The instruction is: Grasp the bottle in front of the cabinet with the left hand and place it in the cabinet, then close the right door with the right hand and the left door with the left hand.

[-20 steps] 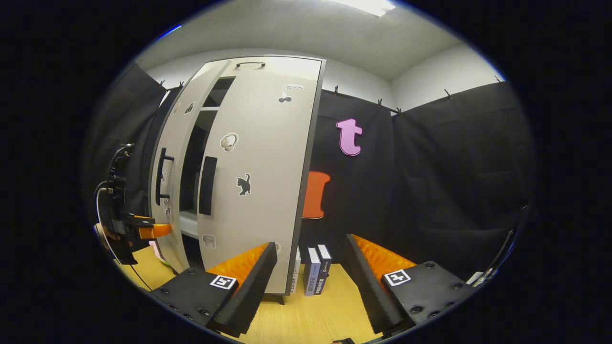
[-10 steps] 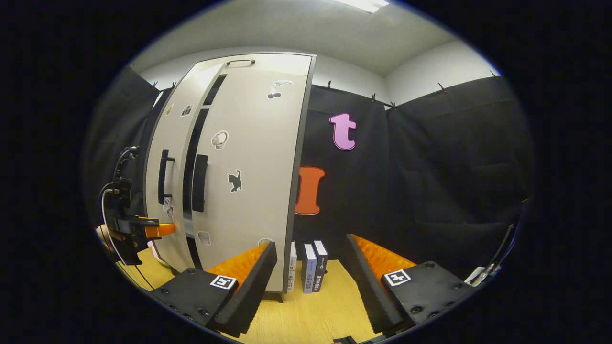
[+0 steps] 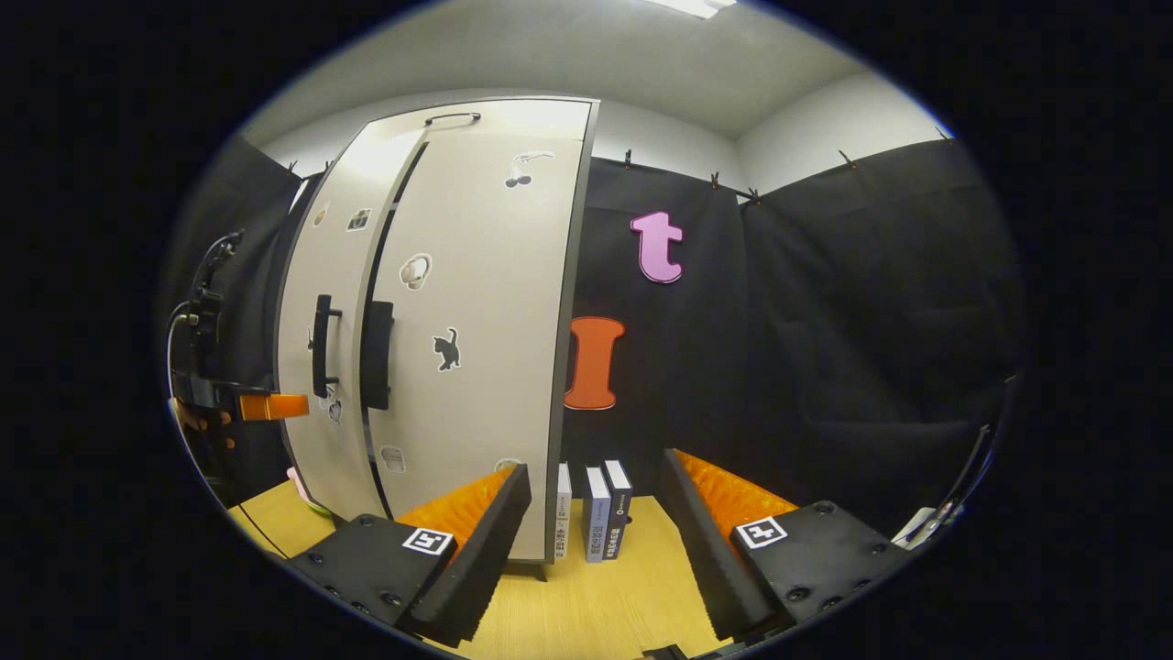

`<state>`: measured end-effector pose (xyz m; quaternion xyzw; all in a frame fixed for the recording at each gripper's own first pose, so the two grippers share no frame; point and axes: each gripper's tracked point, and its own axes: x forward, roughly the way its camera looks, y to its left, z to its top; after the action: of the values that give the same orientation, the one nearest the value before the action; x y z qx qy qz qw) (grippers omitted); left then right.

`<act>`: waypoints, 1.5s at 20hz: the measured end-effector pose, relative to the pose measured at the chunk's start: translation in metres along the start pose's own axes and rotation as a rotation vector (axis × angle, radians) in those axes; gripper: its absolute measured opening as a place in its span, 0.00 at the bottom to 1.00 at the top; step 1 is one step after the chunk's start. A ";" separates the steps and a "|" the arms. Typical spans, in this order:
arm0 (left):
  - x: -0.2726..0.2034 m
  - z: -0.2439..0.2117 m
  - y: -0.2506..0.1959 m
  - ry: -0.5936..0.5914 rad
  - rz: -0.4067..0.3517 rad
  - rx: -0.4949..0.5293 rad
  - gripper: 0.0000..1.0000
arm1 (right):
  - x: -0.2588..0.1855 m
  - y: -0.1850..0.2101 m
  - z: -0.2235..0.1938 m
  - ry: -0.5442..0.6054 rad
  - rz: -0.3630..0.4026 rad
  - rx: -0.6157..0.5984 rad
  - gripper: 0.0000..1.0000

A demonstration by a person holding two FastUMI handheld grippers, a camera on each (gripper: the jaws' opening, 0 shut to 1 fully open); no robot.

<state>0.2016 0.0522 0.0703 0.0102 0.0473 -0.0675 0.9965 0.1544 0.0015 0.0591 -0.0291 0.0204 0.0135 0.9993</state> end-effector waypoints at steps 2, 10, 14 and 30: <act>-0.019 0.025 0.008 -0.028 0.014 0.015 0.94 | 0.002 0.003 0.003 -0.002 0.006 0.003 0.96; -0.095 0.101 0.029 -0.138 0.046 0.001 0.95 | 0.001 0.004 0.027 -0.026 0.014 0.028 0.96; -0.114 0.114 0.048 -0.168 0.085 0.007 0.95 | -0.002 0.003 0.037 -0.039 0.013 0.034 0.96; -0.129 0.110 0.069 -0.180 0.098 0.014 0.95 | -0.005 0.018 0.038 -0.042 0.007 0.021 0.96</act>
<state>0.0938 0.1350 0.1934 0.0132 -0.0434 -0.0195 0.9988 0.1508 0.0217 0.0965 -0.0185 -0.0003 0.0172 0.9997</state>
